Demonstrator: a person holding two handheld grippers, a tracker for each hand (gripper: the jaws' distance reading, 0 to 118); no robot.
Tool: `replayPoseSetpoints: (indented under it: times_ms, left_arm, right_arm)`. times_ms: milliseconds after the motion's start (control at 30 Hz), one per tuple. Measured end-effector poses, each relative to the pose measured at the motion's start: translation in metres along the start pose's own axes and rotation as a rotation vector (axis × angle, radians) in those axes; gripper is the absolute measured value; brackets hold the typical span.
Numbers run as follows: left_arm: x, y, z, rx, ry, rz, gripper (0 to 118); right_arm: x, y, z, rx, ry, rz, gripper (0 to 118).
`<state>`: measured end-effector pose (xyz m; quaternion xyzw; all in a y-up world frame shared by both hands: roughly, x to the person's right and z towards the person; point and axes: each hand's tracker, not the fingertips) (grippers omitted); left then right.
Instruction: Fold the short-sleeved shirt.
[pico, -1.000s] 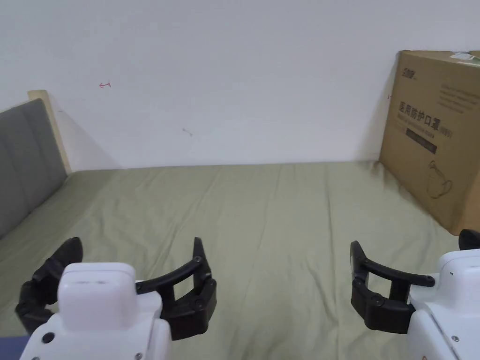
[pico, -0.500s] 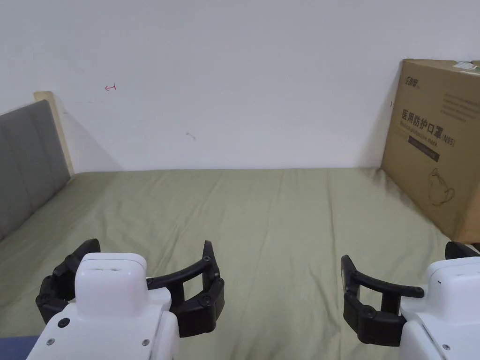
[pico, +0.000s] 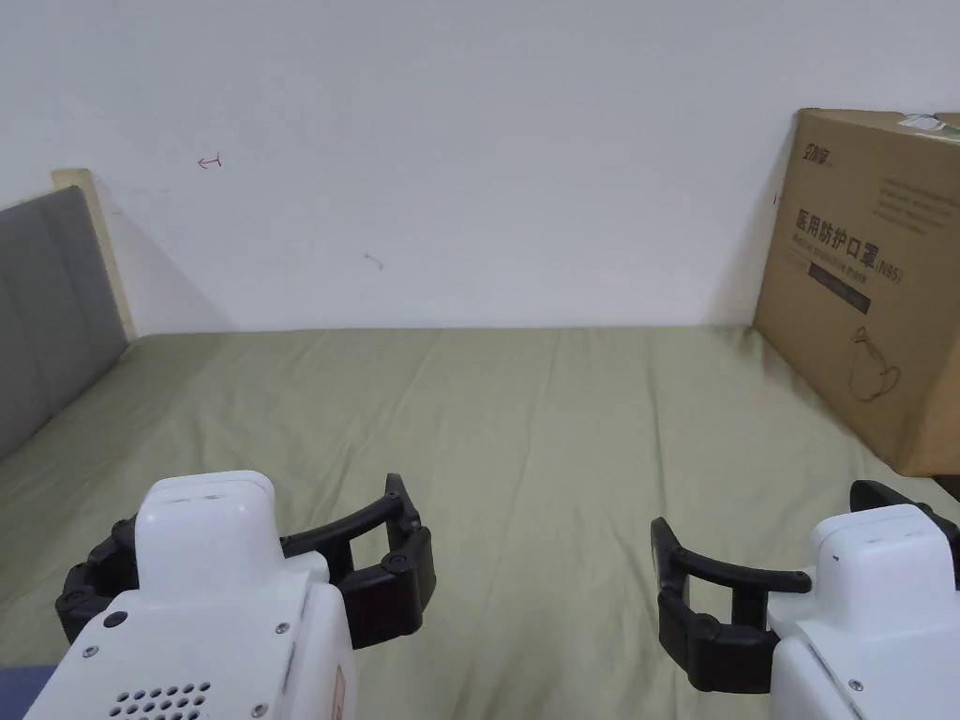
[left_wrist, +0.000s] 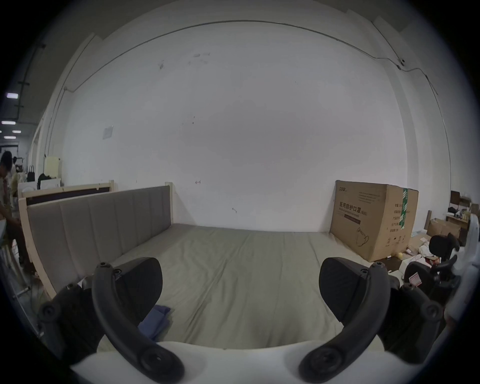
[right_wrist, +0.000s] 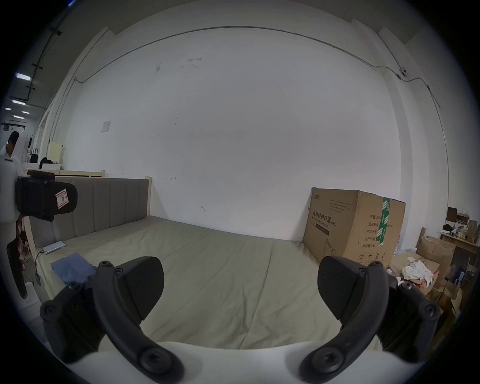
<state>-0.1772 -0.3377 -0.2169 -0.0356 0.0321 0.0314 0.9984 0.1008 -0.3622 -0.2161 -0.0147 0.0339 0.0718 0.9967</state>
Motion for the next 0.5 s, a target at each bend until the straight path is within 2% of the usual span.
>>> replayPoseSetpoints:
  times_ms: [400, 500]
  left_arm:
    - [-0.0015, 0.0029, 0.0011, -0.054, 0.031, 0.034, 118]
    - [-0.0019, 0.005, 0.0033, -0.044, -0.023, 0.058, 118]
  right_arm:
    - [-0.0021, -0.0036, -0.003, -0.028, 0.008, -0.003, 117]
    - [-0.0021, -0.0057, -0.0034, -0.032, 0.009, -0.003, 117]
